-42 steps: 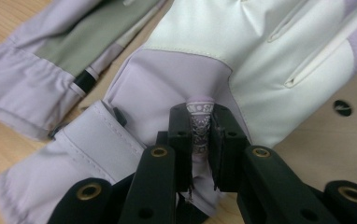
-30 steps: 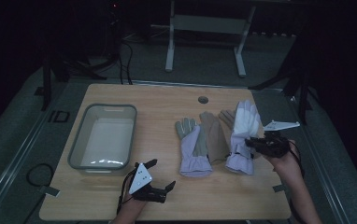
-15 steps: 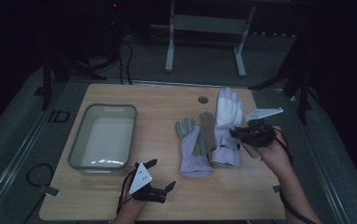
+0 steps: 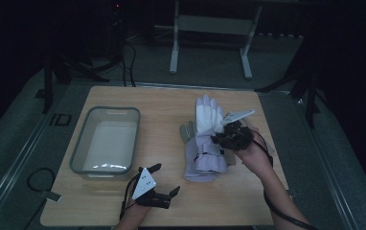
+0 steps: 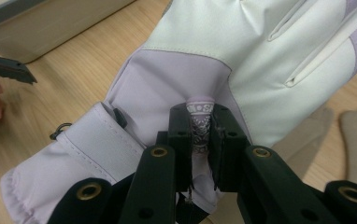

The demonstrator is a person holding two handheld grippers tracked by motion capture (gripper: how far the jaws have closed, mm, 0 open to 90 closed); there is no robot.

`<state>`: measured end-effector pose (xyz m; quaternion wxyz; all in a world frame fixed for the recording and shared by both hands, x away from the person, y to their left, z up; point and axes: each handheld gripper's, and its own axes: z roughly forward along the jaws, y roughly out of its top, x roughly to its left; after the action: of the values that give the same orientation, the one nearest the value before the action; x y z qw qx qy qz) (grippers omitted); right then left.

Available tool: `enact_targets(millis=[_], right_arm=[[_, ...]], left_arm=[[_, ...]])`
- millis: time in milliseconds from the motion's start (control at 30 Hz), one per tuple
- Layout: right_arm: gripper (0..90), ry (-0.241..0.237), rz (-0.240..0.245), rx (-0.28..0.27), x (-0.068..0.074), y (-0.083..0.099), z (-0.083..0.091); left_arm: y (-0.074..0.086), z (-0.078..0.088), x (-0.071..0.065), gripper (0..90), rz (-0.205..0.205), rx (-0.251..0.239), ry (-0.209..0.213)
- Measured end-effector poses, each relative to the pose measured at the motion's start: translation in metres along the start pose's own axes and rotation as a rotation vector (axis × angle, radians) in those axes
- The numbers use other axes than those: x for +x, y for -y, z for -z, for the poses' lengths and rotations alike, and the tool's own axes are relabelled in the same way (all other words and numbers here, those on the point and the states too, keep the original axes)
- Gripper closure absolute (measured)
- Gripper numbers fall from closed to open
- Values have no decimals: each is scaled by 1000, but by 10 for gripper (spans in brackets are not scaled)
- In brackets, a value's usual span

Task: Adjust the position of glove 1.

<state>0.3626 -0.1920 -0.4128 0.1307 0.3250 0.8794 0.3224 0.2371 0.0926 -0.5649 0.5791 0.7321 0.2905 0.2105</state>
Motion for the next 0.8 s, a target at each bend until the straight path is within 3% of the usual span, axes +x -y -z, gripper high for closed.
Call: enact_targets(millis=[367, 600, 800], right_arm=[[799, 19, -17, 122, 3, 4, -49], [791, 25, -58, 155, -1, 12, -74], [775, 1, -78, 166, -2, 20, -87]], left_arm=[[0, 0, 0, 0, 5, -2, -4], [0, 0, 0, 0, 8, -1, -6], [0, 0, 0, 0, 9, 2, -6]])
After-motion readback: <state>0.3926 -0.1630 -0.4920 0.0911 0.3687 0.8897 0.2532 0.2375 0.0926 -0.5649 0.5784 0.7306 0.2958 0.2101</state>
